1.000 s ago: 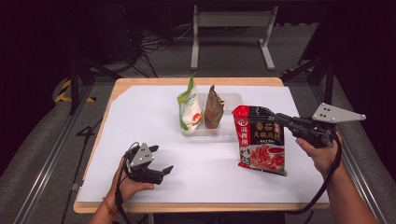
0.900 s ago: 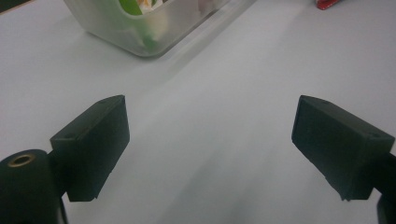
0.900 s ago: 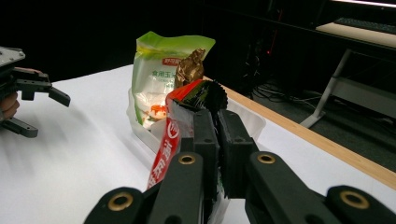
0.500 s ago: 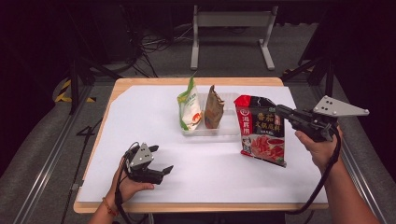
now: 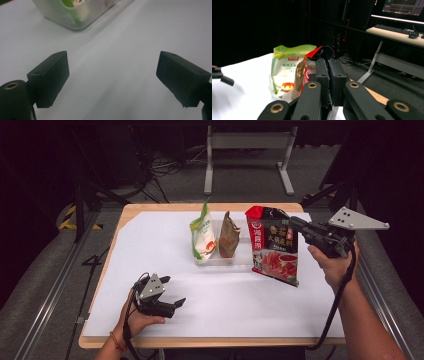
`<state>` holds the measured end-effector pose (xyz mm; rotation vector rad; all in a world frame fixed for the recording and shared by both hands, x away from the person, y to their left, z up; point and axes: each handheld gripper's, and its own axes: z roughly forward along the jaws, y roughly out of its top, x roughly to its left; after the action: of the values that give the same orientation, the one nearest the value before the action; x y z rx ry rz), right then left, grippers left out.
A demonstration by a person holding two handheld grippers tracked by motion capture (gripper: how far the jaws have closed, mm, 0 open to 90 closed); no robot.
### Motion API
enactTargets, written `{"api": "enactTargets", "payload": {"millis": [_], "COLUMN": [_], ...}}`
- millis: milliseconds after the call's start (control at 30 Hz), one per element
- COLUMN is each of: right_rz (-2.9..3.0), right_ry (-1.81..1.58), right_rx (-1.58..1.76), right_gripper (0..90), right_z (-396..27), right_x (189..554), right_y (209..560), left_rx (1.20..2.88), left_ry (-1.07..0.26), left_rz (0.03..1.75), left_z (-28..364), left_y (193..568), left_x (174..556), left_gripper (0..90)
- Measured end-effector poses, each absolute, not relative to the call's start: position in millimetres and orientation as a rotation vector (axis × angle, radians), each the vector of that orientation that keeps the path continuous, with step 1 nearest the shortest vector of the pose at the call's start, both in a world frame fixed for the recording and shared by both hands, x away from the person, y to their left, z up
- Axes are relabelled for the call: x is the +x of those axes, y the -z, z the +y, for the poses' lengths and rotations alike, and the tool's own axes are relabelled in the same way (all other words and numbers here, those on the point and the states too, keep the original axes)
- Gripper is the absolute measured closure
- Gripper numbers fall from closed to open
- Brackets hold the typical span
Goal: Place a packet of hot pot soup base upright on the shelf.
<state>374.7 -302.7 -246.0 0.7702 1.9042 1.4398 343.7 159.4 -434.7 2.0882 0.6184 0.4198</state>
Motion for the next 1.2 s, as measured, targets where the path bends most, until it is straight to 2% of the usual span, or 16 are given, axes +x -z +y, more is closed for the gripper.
{"api": "enactTargets", "payload": {"millis": [267,1200], "right_rz": [1.875,1.855], "right_ry": [-1.432,-1.339], "right_rx": [0.788,0.907], "right_gripper": [87.3,87.4], "right_z": [-291,-251], "right_x": [393,469], "right_y": [236,235], "left_rx": [2.086,2.085], "left_ry": [-0.416,-0.401], "left_rz": [0.619,0.611], "left_z": [160,160], "left_y": [435,437], "left_x": [344,343], "left_gripper": [12.1,12.1]}}
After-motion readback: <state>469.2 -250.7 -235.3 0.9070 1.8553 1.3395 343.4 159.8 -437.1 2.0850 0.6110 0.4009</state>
